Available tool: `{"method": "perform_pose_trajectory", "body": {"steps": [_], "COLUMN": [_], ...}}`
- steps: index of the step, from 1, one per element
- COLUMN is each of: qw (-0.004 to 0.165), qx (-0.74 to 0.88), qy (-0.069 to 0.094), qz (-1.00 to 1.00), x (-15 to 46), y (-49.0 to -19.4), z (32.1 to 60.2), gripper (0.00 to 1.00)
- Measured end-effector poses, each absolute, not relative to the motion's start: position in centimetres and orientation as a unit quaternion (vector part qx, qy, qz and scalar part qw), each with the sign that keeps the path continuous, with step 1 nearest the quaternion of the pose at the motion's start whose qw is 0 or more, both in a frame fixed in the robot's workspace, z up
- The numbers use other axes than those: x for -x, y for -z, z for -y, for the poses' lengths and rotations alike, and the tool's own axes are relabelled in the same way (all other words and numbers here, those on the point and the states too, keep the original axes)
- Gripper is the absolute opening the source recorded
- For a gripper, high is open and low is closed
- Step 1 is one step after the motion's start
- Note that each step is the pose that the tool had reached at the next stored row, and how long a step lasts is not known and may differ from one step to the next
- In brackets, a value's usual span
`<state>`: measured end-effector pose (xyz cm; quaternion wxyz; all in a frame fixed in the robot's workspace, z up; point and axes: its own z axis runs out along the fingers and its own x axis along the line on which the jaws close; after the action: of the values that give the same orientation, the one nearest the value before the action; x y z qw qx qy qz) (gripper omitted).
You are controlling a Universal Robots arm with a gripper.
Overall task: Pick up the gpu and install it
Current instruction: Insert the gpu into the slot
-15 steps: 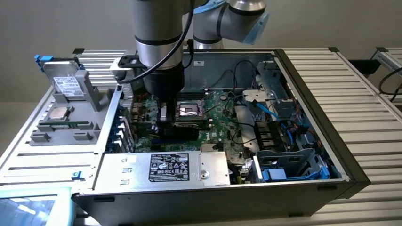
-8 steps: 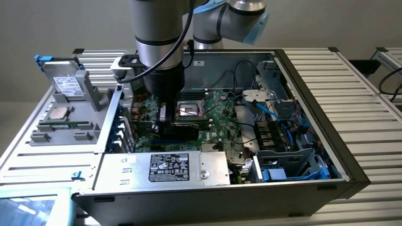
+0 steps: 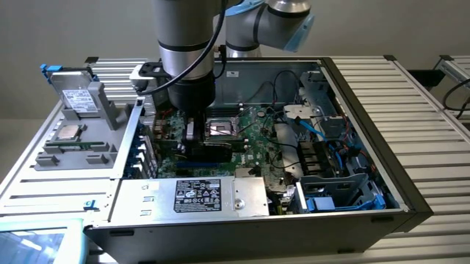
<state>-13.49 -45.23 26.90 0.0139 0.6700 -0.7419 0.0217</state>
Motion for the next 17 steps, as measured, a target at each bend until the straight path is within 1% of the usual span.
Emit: {"method": "perform_pose_trajectory", "body": {"steps": [15,17], "qw": [0.014,0.016], "qx": [-0.678,-0.678], "qy": [-0.022,-0.017], "qz": [0.735,0.734], "x": [14.13,14.1], "y": [-26.81,-26.79], "z": [45.16,45.17], "gripper": [0.28,0.28]}}
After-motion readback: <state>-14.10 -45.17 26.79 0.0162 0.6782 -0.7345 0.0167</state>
